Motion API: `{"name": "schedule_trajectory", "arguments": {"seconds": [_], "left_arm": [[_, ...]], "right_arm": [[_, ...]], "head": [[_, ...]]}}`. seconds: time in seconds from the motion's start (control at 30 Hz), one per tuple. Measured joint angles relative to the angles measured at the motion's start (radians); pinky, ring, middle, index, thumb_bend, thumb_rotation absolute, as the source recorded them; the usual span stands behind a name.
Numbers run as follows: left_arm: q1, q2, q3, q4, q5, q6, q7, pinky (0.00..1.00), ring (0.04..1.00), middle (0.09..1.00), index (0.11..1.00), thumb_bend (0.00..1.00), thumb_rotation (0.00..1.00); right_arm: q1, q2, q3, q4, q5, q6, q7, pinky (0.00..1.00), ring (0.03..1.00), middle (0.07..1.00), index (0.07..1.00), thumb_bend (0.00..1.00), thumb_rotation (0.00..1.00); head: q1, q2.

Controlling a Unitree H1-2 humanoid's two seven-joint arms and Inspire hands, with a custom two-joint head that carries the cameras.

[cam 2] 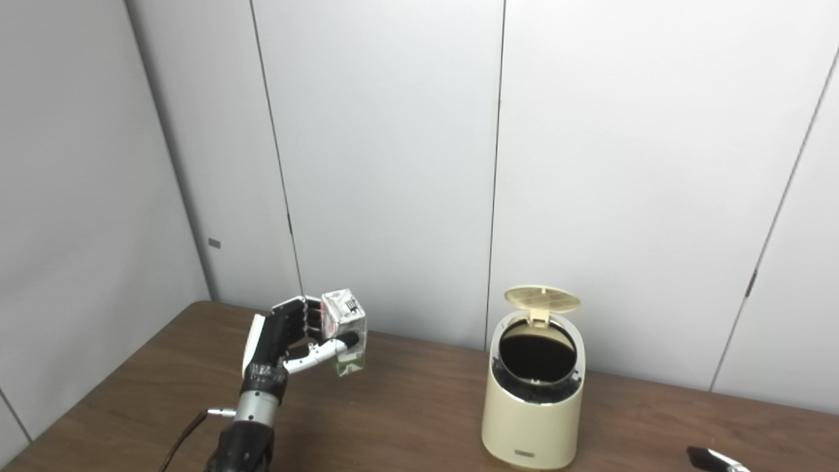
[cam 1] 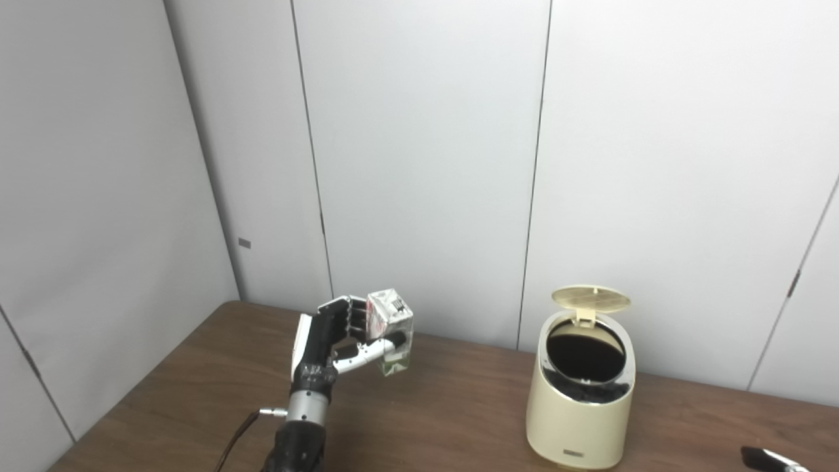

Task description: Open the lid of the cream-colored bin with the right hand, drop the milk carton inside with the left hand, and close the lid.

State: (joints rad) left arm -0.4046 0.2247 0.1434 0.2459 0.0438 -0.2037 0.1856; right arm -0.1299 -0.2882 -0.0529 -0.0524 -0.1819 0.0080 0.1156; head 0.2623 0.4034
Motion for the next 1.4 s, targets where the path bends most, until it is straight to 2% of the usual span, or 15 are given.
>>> {"name": "schedule_trajectory", "arguments": {"seconds": [0.17, 0.27, 0.37, 0.43, 0.63, 0.87, 1.0, 1.07, 1.4], "left_arm": [[0.013, -0.032, -0.016, -0.088, 0.0, 0.049, -0.031, 0.39, 0.465, 0.467, 0.512, 0.52, 0.0], [0.013, -0.039, -0.028, -0.118, 0.003, 0.07, -0.052, 0.41, 0.48, 0.472, 0.508, 0.52, 0.0], [0.012, -0.04, -0.04, -0.157, 0.012, 0.08, -0.077, 0.41, 0.485, 0.475, 0.507, 0.52, 0.0], [0.01, -0.042, -0.047, -0.175, 0.021, 0.081, -0.086, 0.41, 0.488, 0.476, 0.505, 0.52, 0.0], [-0.007, -0.062, -0.069, -0.177, 0.023, 0.083, -0.121, 0.42, 0.492, 0.474, 0.509, 0.52, 0.0], [-0.065, -0.098, -0.086, -0.166, 0.02, 0.081, -0.131, 0.4, 0.48, 0.475, 0.505, 0.52, 0.0], [-0.092, -0.122, -0.1, -0.125, 0.022, 0.062, -0.132, 0.41, 0.482, 0.476, 0.505, 0.52, 0.0], [-0.103, -0.135, -0.11, -0.105, 0.031, 0.053, -0.13, 0.41, 0.489, 0.479, 0.503, 0.52, 0.0], [-0.141, -0.212, -0.132, -0.009, 0.041, 0.008, -0.118, 0.39, 0.472, 0.481, 0.499, 0.52, 0.0]], "right_arm": [[-0.001, 0.019, -0.001, -0.07, 0.01, 0.063, 0.0, 0.62, 0.792, 0.876, 0.878, 0.79, 0.23], [-0.001, 0.037, 0.002, -0.101, 0.01, 0.086, 0.0, 0.72, 0.835, 0.904, 0.907, 0.73, 0.1], [-0.002, 0.036, 0.001, -0.115, 0.01, 0.096, 0.0, 0.77, 0.862, 0.922, 0.923, 0.71, 0.02], [-0.002, 0.036, 0.002, -0.115, 0.017, 0.096, 0.001, 0.79, 0.872, 0.928, 0.928, 0.71, 0.0], [-0.002, 0.035, 0.006, -0.102, 0.023, 0.079, 0.002, 0.77, 0.863, 0.927, 0.926, 0.71, 0.01], [-0.004, 0.035, 0.008, -0.064, 0.03, 0.057, 0.002, 0.74, 0.864, 0.932, 0.921, 0.74, 0.1], [-0.009, 0.035, 0.007, -0.044, 0.046, 0.045, 0.002, 0.75, 0.872, 0.938, 0.924, 0.75, 0.12], [-0.01, 0.035, 0.007, -0.041, 0.05, 0.033, 0.002, 0.74, 0.866, 0.932, 0.919, 0.77, 0.18], [-0.02, 0.036, 0.007, -0.009, 0.052, 0.015, 0.002, 0.73, 0.863, 0.923, 0.918, 0.81, 0.25]], "head": [[-0.043, 0.012], [-0.069, 0.021], [-0.08, 0.025], [-0.087, 0.028], [-0.126, 0.037], [-0.158, 0.038], [-0.167, 0.037], [-0.173, 0.037], [-0.201, 0.037]]}}
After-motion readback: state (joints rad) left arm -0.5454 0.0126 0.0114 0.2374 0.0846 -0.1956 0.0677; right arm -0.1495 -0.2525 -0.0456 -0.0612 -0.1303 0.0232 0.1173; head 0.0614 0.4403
